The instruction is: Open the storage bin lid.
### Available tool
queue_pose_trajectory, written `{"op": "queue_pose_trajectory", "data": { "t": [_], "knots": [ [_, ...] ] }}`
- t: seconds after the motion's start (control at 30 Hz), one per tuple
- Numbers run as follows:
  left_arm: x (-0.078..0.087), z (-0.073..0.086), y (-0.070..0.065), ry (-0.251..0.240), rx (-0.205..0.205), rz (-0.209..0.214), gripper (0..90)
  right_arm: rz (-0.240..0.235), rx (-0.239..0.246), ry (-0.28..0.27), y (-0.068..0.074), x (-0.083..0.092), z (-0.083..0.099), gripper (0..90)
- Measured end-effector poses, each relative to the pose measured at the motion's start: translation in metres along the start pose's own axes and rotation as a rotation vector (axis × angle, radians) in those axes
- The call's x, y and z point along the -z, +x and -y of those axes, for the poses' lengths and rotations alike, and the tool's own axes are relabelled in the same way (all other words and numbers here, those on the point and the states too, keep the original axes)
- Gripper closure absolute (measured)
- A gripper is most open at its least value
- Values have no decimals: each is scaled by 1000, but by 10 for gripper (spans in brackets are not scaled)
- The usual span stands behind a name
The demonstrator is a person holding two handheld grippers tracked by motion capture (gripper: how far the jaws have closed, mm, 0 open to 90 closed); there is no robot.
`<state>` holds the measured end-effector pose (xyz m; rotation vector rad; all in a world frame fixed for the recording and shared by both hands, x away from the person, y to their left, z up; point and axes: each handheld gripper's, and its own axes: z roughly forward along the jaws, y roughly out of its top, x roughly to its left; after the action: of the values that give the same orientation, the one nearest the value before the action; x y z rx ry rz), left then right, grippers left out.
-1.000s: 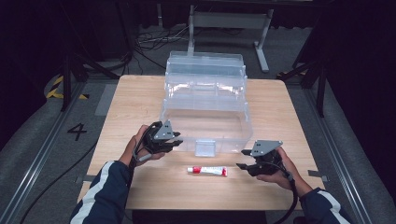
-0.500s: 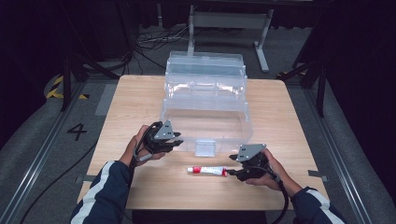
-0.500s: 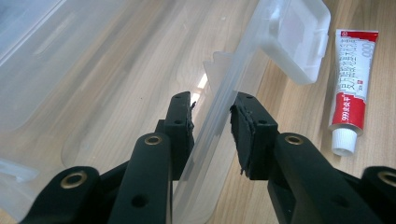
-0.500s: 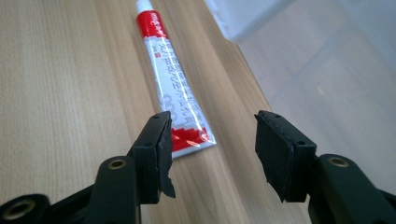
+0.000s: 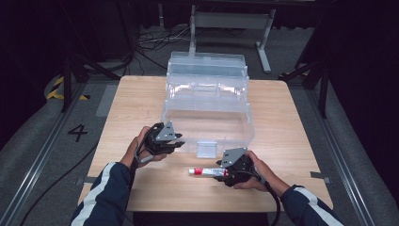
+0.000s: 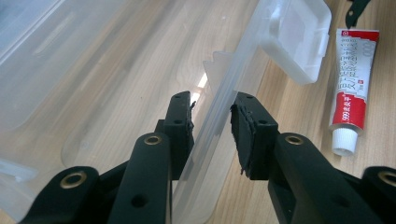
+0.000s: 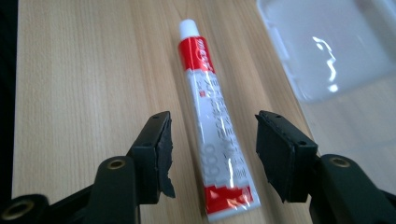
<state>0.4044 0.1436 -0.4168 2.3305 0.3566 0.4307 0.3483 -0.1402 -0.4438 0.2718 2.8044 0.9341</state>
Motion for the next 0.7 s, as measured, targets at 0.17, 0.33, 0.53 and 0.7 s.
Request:
{"op": "queue_pose_trajectory", "data": {
  "t": [0.17,0.33,0.53,0.7],
  "knots": [
    [0,0,0,1,-1,-2,685,-22,22,20,3,-11,-8,468],
    [0,0,0,1,1,-1,682,-33,40,34,6,-20,-14,477],
    [0,0,0,2,2,-2,676,-34,45,58,6,-26,-18,473],
    [0,0,0,3,0,1,673,-40,48,84,3,-32,-20,469]
  ]
}}
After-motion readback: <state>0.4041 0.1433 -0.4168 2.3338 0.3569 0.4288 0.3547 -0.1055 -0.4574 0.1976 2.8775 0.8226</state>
